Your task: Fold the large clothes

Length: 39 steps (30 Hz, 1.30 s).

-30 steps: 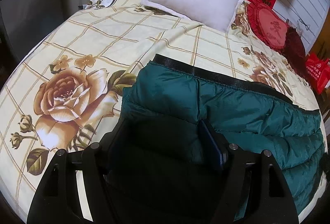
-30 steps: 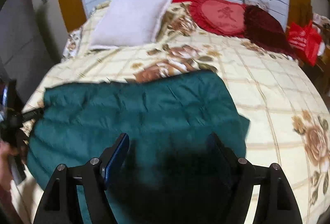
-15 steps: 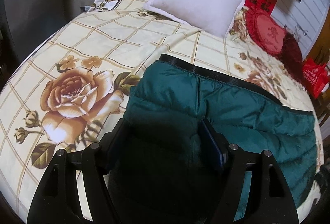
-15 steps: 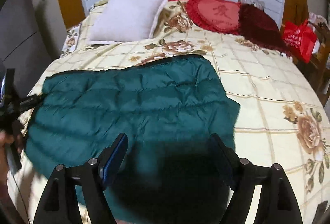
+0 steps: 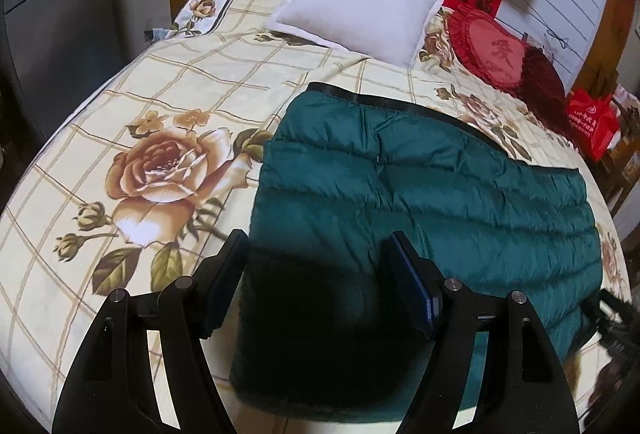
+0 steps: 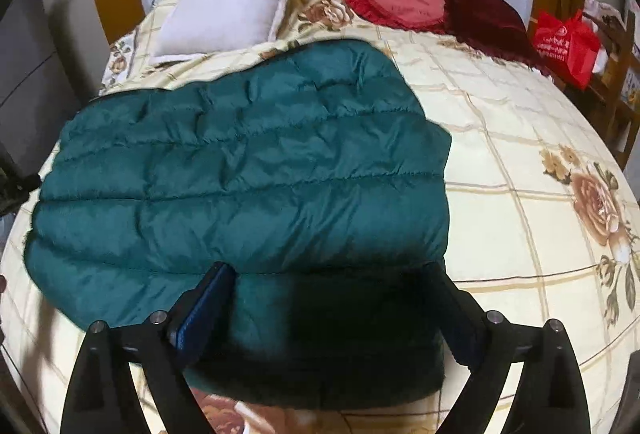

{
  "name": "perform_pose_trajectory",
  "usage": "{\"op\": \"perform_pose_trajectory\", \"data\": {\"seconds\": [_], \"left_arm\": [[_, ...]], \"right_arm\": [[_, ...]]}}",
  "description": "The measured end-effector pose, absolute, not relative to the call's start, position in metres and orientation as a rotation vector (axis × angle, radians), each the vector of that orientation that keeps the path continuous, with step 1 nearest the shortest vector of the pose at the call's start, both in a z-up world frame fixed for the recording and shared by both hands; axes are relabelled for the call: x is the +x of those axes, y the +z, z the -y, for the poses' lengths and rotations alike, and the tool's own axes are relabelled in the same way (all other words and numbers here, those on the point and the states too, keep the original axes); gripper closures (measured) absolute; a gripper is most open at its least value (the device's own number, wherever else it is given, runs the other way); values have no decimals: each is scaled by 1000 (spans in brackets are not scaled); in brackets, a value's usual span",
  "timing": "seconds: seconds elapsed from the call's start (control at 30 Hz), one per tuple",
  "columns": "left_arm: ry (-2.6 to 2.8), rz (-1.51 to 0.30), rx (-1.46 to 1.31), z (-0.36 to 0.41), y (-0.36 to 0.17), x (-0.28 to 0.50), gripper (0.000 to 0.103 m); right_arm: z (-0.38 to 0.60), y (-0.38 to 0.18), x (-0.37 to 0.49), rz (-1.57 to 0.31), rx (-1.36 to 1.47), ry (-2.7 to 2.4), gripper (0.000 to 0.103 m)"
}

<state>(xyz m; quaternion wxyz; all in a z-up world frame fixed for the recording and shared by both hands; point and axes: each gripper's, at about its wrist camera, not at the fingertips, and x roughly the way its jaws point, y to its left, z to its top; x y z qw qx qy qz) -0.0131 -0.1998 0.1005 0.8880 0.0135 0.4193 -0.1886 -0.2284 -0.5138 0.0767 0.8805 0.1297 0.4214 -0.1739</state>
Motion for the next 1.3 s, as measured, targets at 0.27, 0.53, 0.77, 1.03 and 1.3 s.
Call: {"op": "perform_pose_trajectory", "data": {"seconds": [0.27, 0.53, 0.77, 1.03, 1.3], "left_arm": [[-376, -863, 25, 188, 96, -26, 31], [-368, -853, 45, 186, 93, -36, 31], [-374, -864, 46, 189, 90, -39, 31], [-359, -884, 36, 185, 83, -32, 31], [-405, -923, -27, 179, 75, -19, 31]], "right_arm": [[493, 105, -233, -841, 244, -348, 10], [478, 108, -221, -845, 247, -349, 10], [478, 108, -216, -856, 256, -364, 10], [498, 105, -220, -857, 281, -397, 10], [536, 97, -226, -848, 360, -405, 10]]}}
